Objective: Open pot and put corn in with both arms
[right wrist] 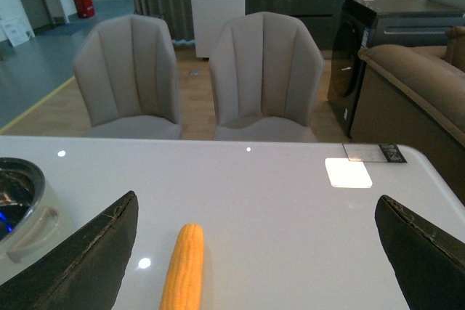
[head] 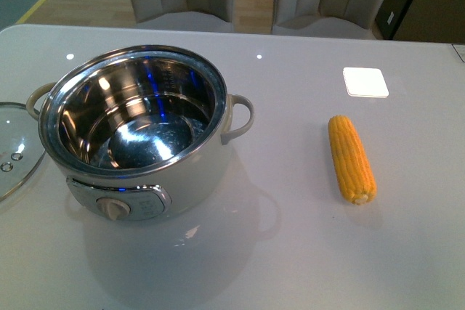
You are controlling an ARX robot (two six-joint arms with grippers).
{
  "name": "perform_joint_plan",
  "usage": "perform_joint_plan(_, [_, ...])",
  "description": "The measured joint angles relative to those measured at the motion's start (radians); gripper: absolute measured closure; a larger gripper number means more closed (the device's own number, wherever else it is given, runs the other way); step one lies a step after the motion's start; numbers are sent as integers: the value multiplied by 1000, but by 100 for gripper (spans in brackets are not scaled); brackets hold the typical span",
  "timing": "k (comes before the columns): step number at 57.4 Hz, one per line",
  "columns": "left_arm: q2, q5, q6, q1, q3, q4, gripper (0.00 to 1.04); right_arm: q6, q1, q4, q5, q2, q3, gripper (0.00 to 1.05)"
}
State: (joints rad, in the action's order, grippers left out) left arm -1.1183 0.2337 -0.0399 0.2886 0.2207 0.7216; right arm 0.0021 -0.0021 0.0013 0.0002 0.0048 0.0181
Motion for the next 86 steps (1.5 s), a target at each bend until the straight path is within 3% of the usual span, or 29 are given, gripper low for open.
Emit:
perform_joint_plan(14, [370,-35,-18,-43,-102,-318,7,0,0,0,0,0,0,9])
perform_joint_plan(21, [451,-39,-28,-30,-133,-376,7,0,0,0,0,0,0,9])
perform_joint_plan(26, [446,2,2,-32,-202,-164,22,0,0,0,0,0,0,9])
perform_joint_plan(29, [473,-7,14,-52,-207,-123,31,0,0,0,0,0,0,9])
perform_joint_plan(48, [694,-113,28,-162,-208,-302,90,0,0,0,0,0,0,9])
perform_joint_plan(52, [735,-198,28,-224,-208,-342,102,0,0,0,0,0,0,9])
perform_joint_plan(57, [778,-221,31,-280,-208,-381,101,0,0,0,0,0,0,9])
perform_joint_plan(81, [941,-234,31,-286,-208,-544,101,0,0,0,0,0,0,9])
perform_joint_plan(86, [1054,-234,32,-286,-208,-691,101,0,0,0,0,0,0,9])
